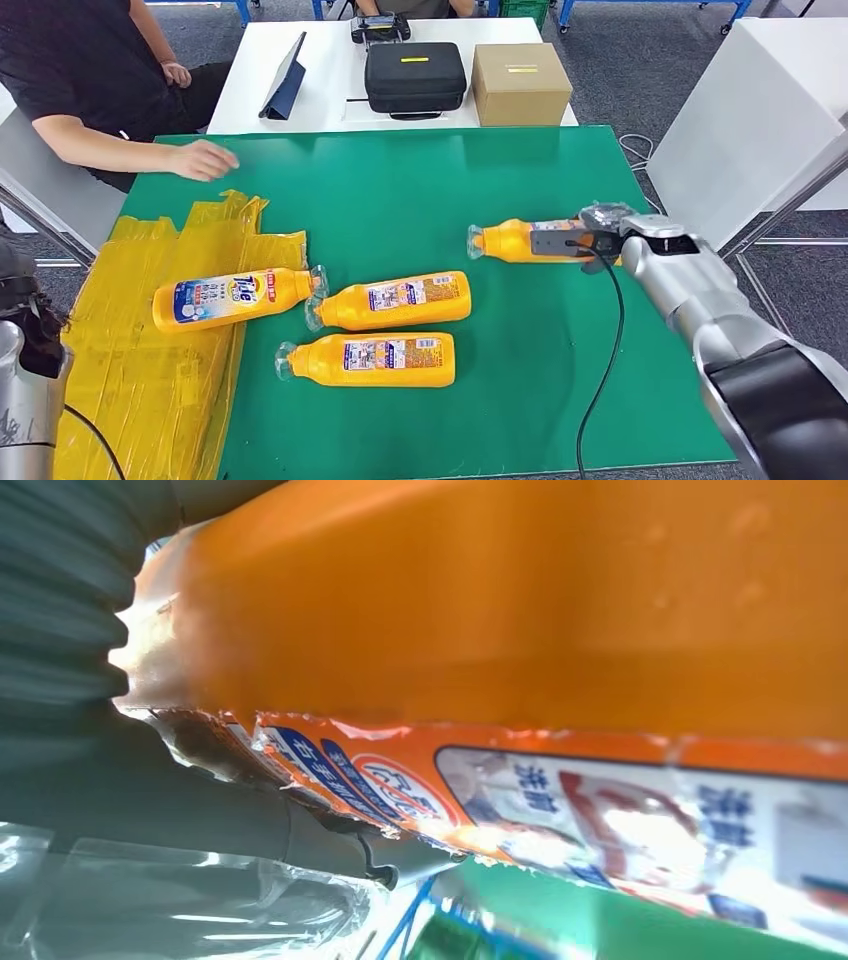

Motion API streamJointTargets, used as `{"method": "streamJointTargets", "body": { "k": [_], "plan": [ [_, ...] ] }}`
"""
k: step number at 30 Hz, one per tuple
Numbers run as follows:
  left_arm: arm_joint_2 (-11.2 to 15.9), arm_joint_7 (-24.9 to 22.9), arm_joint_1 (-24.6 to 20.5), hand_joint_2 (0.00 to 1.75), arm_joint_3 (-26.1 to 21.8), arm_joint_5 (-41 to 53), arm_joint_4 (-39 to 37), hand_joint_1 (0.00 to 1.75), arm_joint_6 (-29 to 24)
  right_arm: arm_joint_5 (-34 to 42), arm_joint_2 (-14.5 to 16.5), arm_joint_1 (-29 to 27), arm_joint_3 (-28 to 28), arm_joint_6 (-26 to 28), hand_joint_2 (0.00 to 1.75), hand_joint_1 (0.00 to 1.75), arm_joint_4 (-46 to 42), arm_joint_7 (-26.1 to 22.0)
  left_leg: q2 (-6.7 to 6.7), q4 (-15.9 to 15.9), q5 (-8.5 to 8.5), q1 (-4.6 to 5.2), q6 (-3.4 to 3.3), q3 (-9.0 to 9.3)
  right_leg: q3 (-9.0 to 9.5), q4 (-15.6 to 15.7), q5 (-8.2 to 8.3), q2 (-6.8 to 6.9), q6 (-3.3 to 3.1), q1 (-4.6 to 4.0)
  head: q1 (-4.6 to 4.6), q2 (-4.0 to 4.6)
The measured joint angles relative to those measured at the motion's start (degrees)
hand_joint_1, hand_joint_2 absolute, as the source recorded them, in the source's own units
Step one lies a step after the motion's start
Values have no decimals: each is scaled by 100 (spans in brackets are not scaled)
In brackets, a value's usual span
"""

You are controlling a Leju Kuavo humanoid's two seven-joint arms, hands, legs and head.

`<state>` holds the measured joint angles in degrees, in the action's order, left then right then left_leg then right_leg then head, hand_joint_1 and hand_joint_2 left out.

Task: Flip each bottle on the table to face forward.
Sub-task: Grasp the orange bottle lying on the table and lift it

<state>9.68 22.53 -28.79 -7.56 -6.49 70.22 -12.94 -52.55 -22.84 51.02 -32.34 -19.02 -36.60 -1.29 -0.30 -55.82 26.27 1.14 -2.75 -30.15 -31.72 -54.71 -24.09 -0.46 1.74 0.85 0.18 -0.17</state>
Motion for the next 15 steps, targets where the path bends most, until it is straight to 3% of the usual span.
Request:
{"method": "streamJointTargets", "body": {
  "k": [3, 7, 15],
  "plan": [
    [35, -23, 175, 0, -113, -97, 141, 0, 33, -111, -62, 189, 452, -114, 175, 175, -753, 191, 4, 0, 0, 0, 0, -2, -6, -1, 0, -3, 0, 3, 1, 0],
    [26, -122, 355, 0, -181, -281, 329, 0, 287, -210, 91, 345, 946, -52, 175, 175, -1468, 357, -8, 0, 0, -2, 1, -1, -8, -1, -1, 0, 0, 0, 0, -1],
    [-2, -165, 457, 0, -194, -363, 515, 0, 399, -261, 296, 354, 1321, -1, 175, 175, -2041, 405, -10, -1, -3, -2, 1, -3, -8, -2, 0, 2, 0, -4, 0, -1]
  ]
}}
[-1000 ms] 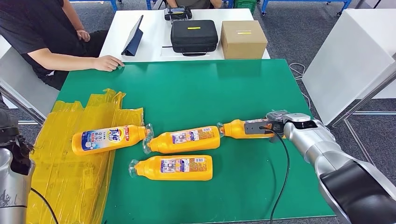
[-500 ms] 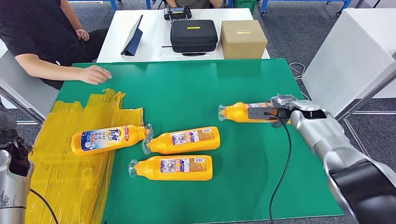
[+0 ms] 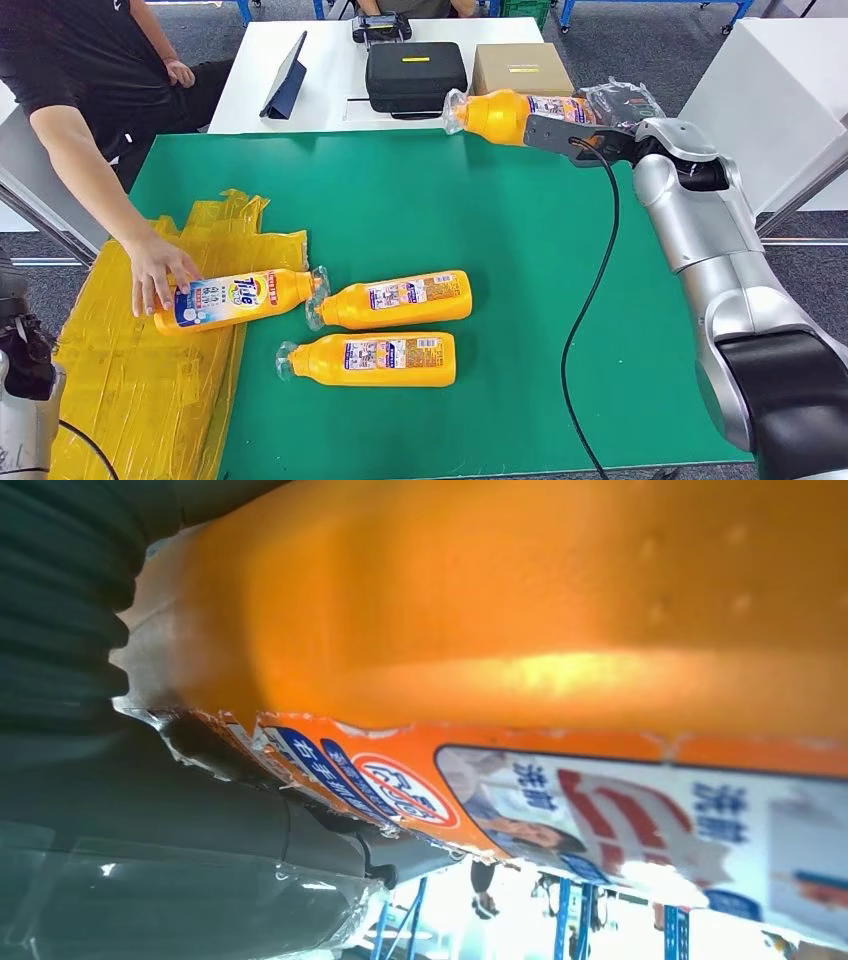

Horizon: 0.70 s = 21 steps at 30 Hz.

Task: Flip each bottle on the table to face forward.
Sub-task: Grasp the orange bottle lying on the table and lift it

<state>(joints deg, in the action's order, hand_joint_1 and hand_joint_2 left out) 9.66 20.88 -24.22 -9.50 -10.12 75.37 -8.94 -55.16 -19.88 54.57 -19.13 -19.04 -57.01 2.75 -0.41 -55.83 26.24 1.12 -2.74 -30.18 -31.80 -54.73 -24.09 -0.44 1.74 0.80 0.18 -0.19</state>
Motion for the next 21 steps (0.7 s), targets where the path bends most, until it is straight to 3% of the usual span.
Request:
{"method": "streamJointTargets", "body": {
  "k": [5, 9, 13, 16, 17, 20, 21],
  "plan": [
    [-52, -40, 13, 0, 3, -85, 85, 0, 109, 215, 186, -47, 156, 207, 175, 175, -144, -94, 3, -1, 0, 0, 0, -2, -1, 0, 0, -1, 0, 0, 1, 1],
    [-227, -140, -67, 0, 98, -95, 170, 0, 218, 783, 758, -272, 323, 345, 175, 175, -273, -219, 17, -1, 1, -1, 1, 2, -3, 0, 0, -8, 0, -3, 1, 1],
    [-445, -270, -338, 175, 316, -448, 170, 0, 441, 1311, 1544, -434, 252, 311, 175, 175, -206, -288, 17, -1, -2, -5, 5, 2, -8, -9, 0, -10, -1, -7, 2, 1],
    [-576, -434, -505, 175, 492, -885, 190, 0, 573, 1894, 2119, -445, 4, 433, 175, 175, 5, -320, 16, -1, -6, -8, 12, 2, -11, -15, 0, -10, -1, -8, 0, 1],
    [-615, -500, -532, 131, 561, -987, 223, 0, 599, 2104, 2289, -459, -92, 515, 175, 175, 63, -289, 15, -1, -7, -9, 13, 2, -12, -16, 0, -10, -1, -9, -1, 1],
    [-746, -669, -534, 131, 804, -1183, 382, 0, 676, 2636, 2710, -547, -412, 812, 175, 175, 150, -57, 12, -1, -7, -10, 14, 0, -13, -16, -1, -10, -2, -9, 1, 1],
    [-798, -713, -527, 175, 901, -1231, 427, 0, 704, 2750, 2825, -583, -528, 916, 175, 175, 168, 47, 11, -1, -7, -9, 14, -1, -14, -16, -2, -10, -2, -9, 1, 1]
  ]
}}
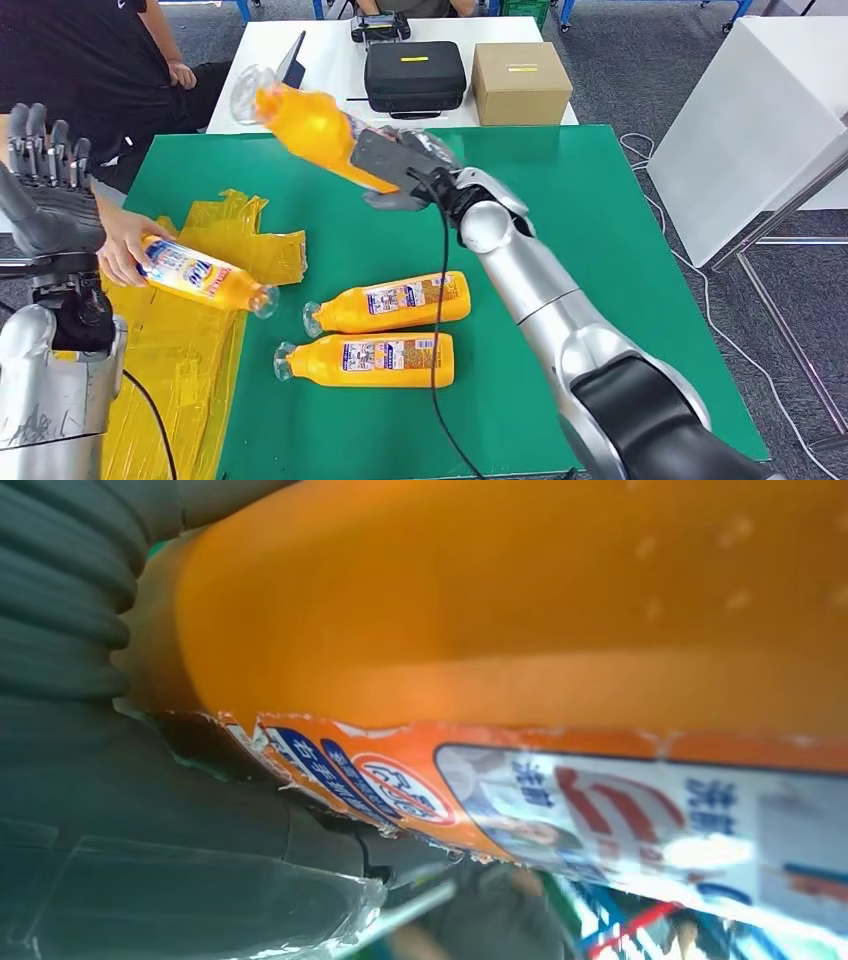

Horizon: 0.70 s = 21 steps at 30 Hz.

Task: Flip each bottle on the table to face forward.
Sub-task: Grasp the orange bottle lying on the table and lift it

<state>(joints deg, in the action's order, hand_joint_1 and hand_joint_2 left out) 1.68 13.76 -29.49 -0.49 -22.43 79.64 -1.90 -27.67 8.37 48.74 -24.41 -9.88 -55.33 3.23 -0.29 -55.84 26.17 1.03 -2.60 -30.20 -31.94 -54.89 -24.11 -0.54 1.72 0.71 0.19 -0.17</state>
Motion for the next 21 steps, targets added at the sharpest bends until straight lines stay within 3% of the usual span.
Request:
{"method": "streamJointTargets", "body": {
  "k": [8, 21],
  "plan": [
    [-355, -197, -103, 175, 768, -222, 49, 0, 13, 163, 681, -41, -640, 486, 175, 175, 305, 477, -2, -8, 0, 5, -1, -13, -5, 1, 0, 1, 0, 4, 1, 0],
    [-574, -352, -83, 175, 1219, -315, 71, 0, -51, -68, 947, 202, -824, 542, 175, 175, 558, 828, -3, -13, 0, 4, -1, -17, -6, 1, 1, 2, 0, 3, 2, 0]
  ]
}}
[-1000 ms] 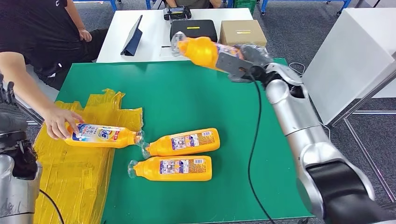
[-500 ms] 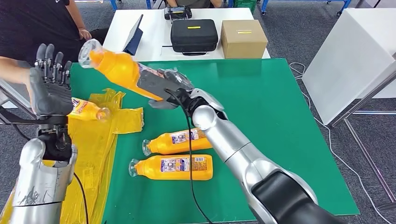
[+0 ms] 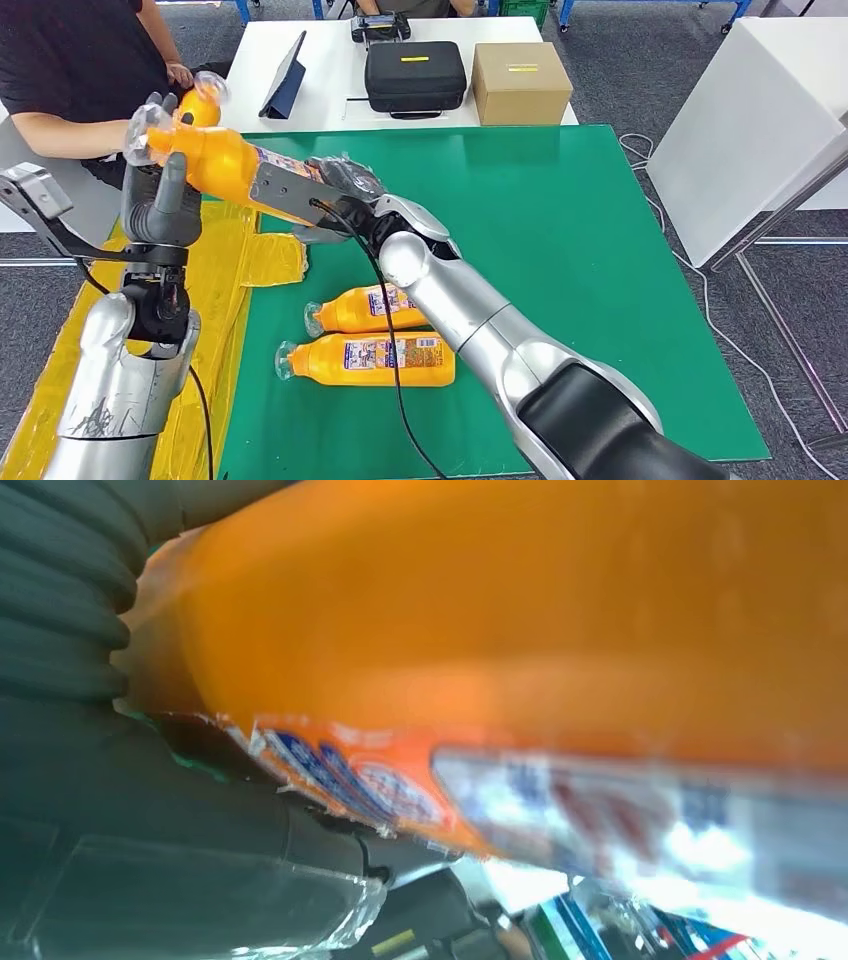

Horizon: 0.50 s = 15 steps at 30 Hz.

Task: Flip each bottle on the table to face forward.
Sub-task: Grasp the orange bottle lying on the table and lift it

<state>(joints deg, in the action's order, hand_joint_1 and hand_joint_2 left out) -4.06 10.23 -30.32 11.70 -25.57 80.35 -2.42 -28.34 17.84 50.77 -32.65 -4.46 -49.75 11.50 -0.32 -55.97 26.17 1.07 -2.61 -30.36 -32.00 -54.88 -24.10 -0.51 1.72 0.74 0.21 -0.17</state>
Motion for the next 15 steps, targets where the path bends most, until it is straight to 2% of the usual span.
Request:
{"method": "streamJointTargets", "body": {
  "k": [15],
  "plan": [
    [-118, -104, 145, 175, 182, 23, 211, 0, -77, -137, 56, 183, -14, 43, 175, 175, -12, 169, -2, -1, 0, 0, 0, 1, 0, 0, 0, 0, 0, 0, -1, 0]
  ]
}}
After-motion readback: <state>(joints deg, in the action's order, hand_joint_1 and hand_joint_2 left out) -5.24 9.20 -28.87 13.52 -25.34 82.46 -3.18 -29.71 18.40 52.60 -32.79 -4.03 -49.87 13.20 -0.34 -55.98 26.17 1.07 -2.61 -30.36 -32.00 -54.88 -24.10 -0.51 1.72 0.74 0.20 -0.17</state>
